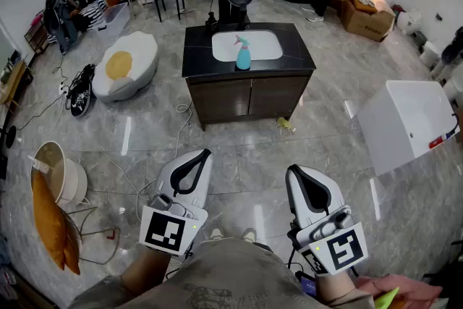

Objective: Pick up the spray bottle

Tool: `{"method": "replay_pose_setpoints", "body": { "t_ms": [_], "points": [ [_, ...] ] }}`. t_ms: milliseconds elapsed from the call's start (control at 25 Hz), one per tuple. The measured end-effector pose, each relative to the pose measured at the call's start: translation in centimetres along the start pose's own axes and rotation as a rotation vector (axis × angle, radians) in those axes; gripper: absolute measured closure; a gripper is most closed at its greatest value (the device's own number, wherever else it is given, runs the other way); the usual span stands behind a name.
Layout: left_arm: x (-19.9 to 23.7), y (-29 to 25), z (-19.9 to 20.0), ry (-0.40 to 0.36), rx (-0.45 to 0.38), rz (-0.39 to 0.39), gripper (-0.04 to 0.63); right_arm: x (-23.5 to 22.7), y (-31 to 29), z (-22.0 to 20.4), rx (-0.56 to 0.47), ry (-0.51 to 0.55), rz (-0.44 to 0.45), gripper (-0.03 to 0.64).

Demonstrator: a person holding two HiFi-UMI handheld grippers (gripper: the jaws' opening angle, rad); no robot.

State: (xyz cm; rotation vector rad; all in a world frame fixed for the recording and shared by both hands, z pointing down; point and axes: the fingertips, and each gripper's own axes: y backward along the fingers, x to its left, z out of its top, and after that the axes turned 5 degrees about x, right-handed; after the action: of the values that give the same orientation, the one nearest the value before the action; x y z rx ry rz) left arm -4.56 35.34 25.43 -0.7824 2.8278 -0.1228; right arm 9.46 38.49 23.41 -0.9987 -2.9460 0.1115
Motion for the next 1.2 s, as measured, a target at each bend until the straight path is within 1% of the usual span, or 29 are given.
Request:
{"method": "replay_pose_setpoints", "body": {
  "t_ms": [280, 440, 680, 800, 840, 880, 960, 1080, 1200],
  "points": [
    [-1.5, 0.0, -0.3, 0.007, 0.011, -0.004, 0.595, -0.5, 1.3, -0.6, 0.005, -0.009, 0.004, 0.588],
    [-2.6, -0.6, -0.1, -0.003, 0.011, -0.011, 0.595, -1.1, 2.1, -1.1, 0.02, -0.004, 0.014, 0.588],
    [-4.6, -1.9, 0.1, 0.001, 0.016, -0.014, 0.595, -3.2, 3.6, -1.6, 0.026, 0.004, 0.003, 0.588],
    [-5.5, -2.2, 0.1, 0.0, 0.019, -0.008, 0.595, -4.3, 4.5, -1.7, 0.016, -0.014, 0.001, 0.586],
    [-5.8, -2.3, 0.0, 0.002, 0.023, -0.001, 0.595, -4.7, 4.8, -1.6, 0.003, -0.022, 0.0, 0.549],
    [-6.0, -2.3, 0.0, 0.002, 0.026, 0.007, 0.595, -5.1, 5.1, -1.6, -0.009, -0.028, -0.001, 0.469],
    [-6.4, -2.3, 0.0, 0.001, 0.029, 0.024, 0.595, -5.7, 5.8, -1.5, -0.028, -0.032, -0.006, 0.388],
    [-6.8, -2.4, 0.0, -0.003, 0.037, 0.049, 0.595, -6.5, 6.4, -1.7, -0.033, -0.033, -0.011, 0.359],
    [-7.1, -2.4, 0.0, -0.003, 0.042, 0.057, 0.595, -6.9, 6.6, -1.9, -0.027, -0.035, -0.01, 0.356]
  ]
}}
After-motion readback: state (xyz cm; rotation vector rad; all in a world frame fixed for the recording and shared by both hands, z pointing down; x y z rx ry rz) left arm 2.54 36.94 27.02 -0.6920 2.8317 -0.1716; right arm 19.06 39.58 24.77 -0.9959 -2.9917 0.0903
